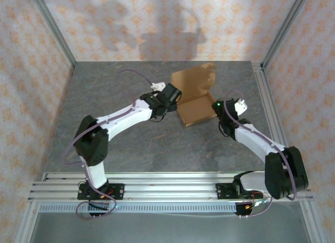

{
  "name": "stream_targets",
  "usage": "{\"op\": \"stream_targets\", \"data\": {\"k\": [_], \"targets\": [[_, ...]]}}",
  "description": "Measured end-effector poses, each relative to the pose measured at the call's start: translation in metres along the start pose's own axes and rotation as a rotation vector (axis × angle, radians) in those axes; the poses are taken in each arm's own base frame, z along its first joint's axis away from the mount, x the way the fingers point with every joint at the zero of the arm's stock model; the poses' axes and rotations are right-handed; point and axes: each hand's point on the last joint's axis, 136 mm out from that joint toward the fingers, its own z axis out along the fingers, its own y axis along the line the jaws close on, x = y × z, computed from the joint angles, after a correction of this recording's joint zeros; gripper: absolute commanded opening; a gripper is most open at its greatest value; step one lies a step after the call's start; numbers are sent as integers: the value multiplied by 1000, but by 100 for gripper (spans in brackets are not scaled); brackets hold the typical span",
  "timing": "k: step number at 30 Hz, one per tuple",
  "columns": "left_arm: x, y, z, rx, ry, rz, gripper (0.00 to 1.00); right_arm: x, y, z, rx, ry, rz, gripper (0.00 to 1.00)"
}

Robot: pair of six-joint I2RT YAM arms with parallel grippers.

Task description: Fold the paper box

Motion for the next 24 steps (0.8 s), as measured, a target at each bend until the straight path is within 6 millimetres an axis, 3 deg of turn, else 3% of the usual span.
{"op": "stream_targets", "data": {"k": [5, 12, 15, 24], "targets": [[25, -20, 22, -35, 62, 40, 59, -13, 2, -6, -18, -31, -45, 84], [51, -46, 57, -45, 150, 58, 56, -14, -16, 4, -29, -10, -15, 82], [59, -48, 66, -52, 178, 65, 52, -7, -24, 7, -22, 13, -8, 82], [68, -43, 72, -76, 206, 81, 35, -13, -16, 1, -62, -3, 0, 80]]}}
